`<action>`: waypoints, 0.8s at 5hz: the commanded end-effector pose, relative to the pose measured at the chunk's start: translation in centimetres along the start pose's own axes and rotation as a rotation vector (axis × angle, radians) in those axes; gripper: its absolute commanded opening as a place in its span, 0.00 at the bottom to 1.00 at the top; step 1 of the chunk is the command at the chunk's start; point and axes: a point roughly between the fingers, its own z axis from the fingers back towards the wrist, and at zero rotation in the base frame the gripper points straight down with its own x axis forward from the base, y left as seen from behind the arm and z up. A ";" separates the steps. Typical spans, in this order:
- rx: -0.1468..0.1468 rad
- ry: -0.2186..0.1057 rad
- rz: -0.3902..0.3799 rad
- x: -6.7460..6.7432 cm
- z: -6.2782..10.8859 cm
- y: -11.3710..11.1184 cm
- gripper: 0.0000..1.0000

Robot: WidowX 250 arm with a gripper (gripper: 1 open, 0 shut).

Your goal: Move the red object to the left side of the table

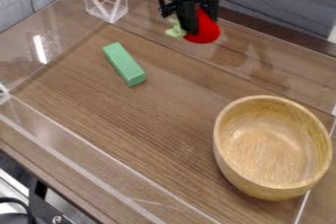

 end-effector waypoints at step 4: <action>-0.072 -0.044 -0.052 -1.0 1.7 -2.0 0.00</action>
